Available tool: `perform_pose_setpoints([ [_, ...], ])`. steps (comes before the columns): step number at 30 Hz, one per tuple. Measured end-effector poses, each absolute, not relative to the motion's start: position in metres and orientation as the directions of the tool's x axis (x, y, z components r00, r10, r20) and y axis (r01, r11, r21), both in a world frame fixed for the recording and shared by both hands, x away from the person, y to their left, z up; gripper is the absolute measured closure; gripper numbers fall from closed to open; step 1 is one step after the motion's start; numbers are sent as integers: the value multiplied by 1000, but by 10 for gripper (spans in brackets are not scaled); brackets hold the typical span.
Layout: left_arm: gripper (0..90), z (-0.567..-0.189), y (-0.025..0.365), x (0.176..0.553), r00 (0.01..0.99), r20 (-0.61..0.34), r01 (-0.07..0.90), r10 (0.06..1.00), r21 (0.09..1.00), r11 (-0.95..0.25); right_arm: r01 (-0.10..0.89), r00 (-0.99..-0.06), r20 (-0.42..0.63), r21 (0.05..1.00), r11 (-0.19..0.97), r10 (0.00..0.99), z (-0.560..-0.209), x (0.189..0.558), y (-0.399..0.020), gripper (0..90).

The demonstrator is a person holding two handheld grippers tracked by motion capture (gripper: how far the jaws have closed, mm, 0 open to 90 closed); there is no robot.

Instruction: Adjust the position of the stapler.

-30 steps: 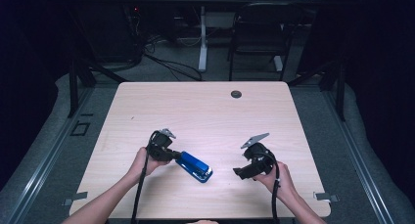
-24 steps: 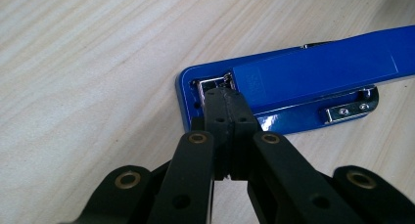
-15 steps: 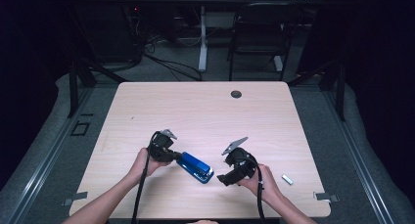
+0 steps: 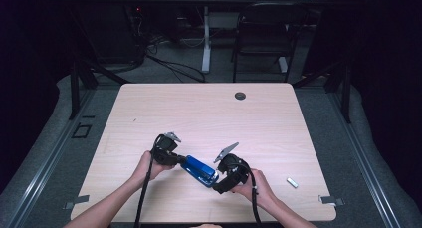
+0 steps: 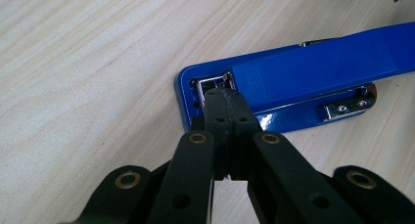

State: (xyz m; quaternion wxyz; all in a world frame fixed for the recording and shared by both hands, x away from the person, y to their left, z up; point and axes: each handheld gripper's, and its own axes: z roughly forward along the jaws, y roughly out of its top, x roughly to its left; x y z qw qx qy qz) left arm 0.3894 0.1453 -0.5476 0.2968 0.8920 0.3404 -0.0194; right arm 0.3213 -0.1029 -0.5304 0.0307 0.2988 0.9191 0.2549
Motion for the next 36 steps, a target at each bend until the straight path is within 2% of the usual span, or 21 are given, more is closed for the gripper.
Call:
perform_pose_setpoints([
  [5, 900, -548, 146, 389, 771, -240, 617, 590, 512, -598, 532, -819, 90, 491, 690, 567, -532, 323, -99, 286],
  [9, 900, -548, 143, 388, 780, -241, 608, 577, 510, -609, 528, -814, 79, 514, 676, 575, -531, 325, -98, 407],
  [18, 900, -548, 140, 385, 784, -249, 605, 569, 511, -611, 517, -824, 76, 509, 688, 562, -529, 327, -101, 525],
  [28, 900, -549, 137, 384, 785, -267, 608, 560, 505, -612, 505, -836, 73, 491, 709, 544, -527, 327, -105, 612],
  [36, 900, -550, 134, 382, 788, -278, 606, 549, 504, -615, 507, -835, 65, 477, 718, 547, -526, 329, -111, 631],
])
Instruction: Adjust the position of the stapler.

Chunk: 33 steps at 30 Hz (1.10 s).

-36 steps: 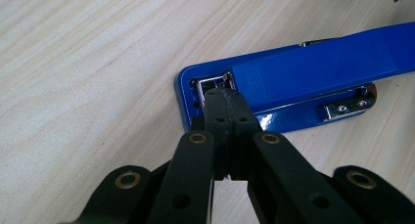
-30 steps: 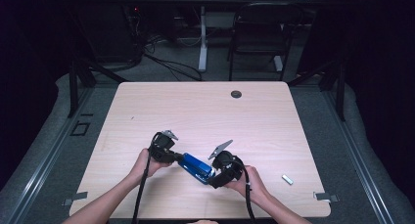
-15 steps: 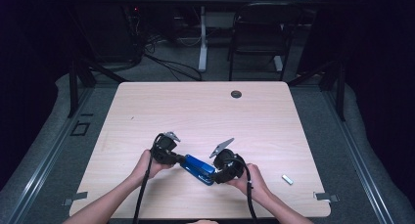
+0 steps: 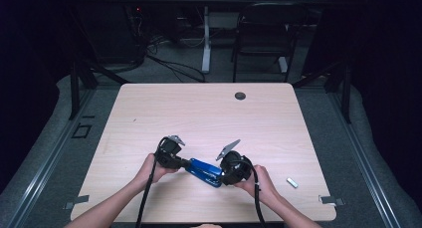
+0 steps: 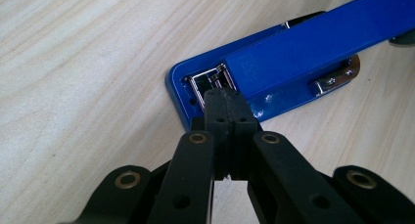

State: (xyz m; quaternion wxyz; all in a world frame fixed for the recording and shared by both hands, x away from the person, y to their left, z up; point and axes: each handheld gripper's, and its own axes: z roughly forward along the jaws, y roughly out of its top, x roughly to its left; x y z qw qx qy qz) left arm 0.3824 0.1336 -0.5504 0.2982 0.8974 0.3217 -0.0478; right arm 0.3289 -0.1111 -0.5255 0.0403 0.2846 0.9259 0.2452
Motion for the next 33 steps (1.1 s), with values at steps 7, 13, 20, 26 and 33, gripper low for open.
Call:
perform_pose_setpoints([
  [7, 900, -551, 127, 380, 794, -290, 601, 535, 509, -616, 525, -821, 57, 467, 712, 567, -524, 334, -122, 648],
  [13, 900, -552, 122, 378, 794, -293, 600, 532, 517, -610, 536, -815, 55, 450, 714, 577, -523, 339, -130, 650],
  [20, 900, -552, 113, 376, 805, -284, 585, 520, 526, -618, 552, -803, 50, 440, 708, 594, -522, 344, -140, 649],
  [26, 900, -552, 105, 375, 813, -283, 575, 509, 534, -620, 577, -783, 64, 446, 684, 619, -522, 349, -148, 650],
  [33, 900, -552, 100, 374, 821, -280, 563, 497, 541, -625, 587, -778, 66, 434, 684, 625, -524, 355, -155, 654],
])
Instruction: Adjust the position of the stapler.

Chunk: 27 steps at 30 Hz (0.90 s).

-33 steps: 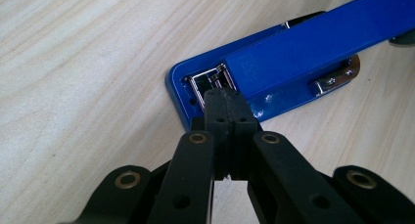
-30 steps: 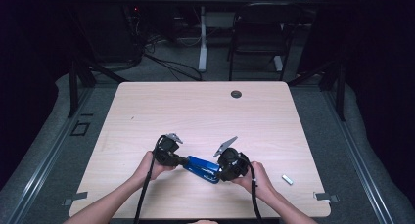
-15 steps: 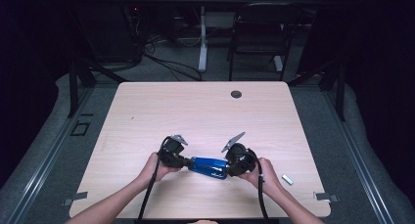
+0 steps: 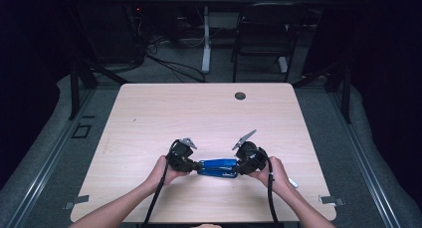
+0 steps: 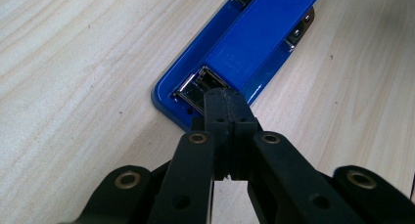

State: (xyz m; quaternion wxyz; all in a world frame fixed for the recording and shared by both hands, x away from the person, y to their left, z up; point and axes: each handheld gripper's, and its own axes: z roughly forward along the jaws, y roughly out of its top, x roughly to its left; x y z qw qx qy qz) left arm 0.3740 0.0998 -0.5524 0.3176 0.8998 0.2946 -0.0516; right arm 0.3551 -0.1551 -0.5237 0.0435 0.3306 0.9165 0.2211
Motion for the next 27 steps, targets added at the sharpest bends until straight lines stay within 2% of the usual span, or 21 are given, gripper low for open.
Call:
perform_pose_setpoints([
  [14, 895, -551, 91, 373, 842, -252, 531, 477, 549, -646, 601, -764, 68, 437, 669, 642, -525, 362, -160, 647],
  [21, 692, -544, 98, 377, 845, -264, 528, 465, 545, -651, 606, -759, 71, 441, 662, 648, -522, 362, -165, 627],
  [24, 558, -542, 100, 378, 842, -254, 531, 475, 538, -654, 612, -753, 74, 442, 656, 653, -519, 361, -172, 590],
  [27, 464, -540, 101, 379, 841, -244, 531, 482, 541, -652, 623, -737, 80, 464, 629, 671, -515, 359, -179, 533],
])
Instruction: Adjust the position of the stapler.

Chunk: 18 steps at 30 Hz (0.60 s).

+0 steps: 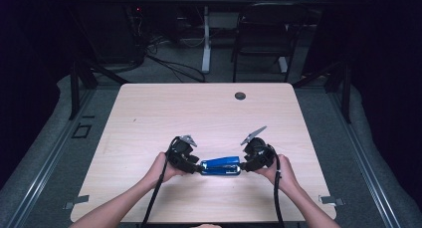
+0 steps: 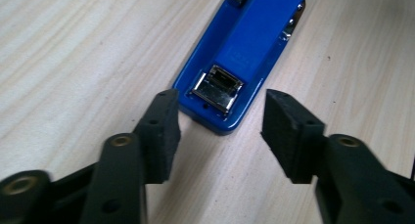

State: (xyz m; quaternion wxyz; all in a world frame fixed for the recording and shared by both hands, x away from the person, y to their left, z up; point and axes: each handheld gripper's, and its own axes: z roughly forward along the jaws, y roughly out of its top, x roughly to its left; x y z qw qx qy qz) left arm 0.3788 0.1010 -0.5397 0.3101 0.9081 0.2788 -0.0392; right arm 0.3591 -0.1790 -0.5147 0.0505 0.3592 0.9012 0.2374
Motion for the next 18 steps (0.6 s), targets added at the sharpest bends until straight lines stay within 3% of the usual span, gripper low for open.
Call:
perform_pose_setpoints([
  [9, 197, -536, 93, 379, 864, -195, 490, 465, 542, -683, 662, -673, 67, 498, 560, 736, -506, 358, -211, 217],
  [18, 109, -529, 88, 381, 870, -174, 474, 462, 554, -684, 674, -658, 80, 505, 539, 749, -505, 357, -220, 47],
])
